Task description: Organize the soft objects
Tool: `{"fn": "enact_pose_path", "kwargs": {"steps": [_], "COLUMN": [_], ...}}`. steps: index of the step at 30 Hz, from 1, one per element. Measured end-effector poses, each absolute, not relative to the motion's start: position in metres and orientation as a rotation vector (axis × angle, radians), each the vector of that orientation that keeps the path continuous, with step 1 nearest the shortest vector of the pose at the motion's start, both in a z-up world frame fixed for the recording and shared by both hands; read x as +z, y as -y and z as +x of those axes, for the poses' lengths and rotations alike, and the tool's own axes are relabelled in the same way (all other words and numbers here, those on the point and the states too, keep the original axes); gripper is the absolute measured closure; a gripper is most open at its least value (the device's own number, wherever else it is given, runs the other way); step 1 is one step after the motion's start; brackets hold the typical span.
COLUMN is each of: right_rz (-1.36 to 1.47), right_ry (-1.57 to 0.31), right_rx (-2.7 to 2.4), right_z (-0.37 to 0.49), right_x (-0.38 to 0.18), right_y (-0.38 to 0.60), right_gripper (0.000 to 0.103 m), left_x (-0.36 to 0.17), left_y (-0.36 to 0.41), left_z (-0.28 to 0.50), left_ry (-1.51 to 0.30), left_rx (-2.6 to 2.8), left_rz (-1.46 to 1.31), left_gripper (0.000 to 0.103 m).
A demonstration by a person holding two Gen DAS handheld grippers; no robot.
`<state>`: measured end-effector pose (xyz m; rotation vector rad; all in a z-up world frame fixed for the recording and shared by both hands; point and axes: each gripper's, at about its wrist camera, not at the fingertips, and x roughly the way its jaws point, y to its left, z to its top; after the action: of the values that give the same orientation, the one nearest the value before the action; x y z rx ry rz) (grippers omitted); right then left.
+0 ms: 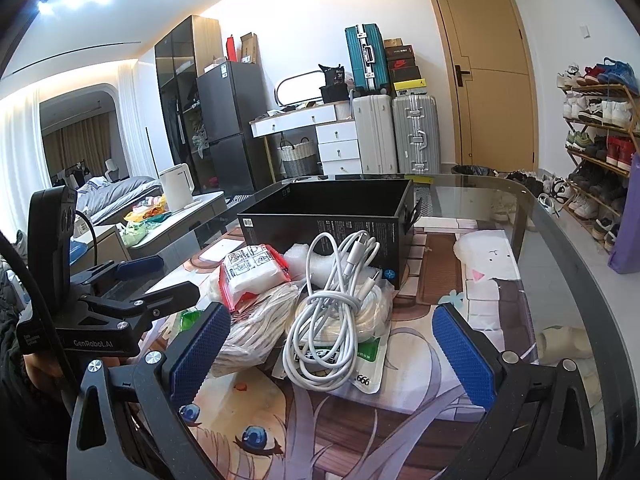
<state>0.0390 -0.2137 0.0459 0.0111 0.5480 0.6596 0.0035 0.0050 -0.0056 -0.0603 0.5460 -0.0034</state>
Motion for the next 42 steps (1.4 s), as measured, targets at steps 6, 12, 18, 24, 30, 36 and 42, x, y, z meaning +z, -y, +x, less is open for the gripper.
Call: {"fn": "enact_pose_path", "kwargs": {"steps": [6,12,18,24,30,36,42], "right_rz": [0.011,0.011,0.012,0.012,0.013,0.014,0.012], "right_ry": [-0.548,-0.549,-0.550,-0.549,-0.550,-0.550,-0.548], "right_rx": [0.659,0.660,0.660,0.660,0.659,0.658,0.656], "right_z": [0.0390,0.0391,0.0391,0.0390,0.0391,0.0390,0.0390], "right_x": [0.0453,0.0452,0.0452,0.0451,0.0450,0.0449,0.0449], "right_y": [0.2134,0.2133,0.2131,0.2134,0.2132,0.2135,0.2136], "right_gripper": [0.000,0.000,0.000,0.000,0.000,0.000,0.000], "left_x": [-0.0060,-0.0059,-0.0059,-0.0064,-0.0066,-0.0083,-0.0070], "left_y": [-0.0047,-0.0048,-0.0049,-0.0048,-0.0043,-0.0023,-0.0013], "left_z": [0.0041,0.0042,0.0045,0.0040,0.0037,0.0033,0.0028], "left_ry": [-0.546,-0.547,-0.548,-0.548,-0.549,-0.555,-0.556], "left_rx": [-0.003,-0.003,-0.003,-0.003,-0.001,-0.003,-0.005], "left_rz": [-0.062,-0.062,-0.064,-0.064,-0.061,-0.045,-0.045], "left_gripper": [0.000,0.000,0.000,0.000,0.000,0.000,0.000]}}
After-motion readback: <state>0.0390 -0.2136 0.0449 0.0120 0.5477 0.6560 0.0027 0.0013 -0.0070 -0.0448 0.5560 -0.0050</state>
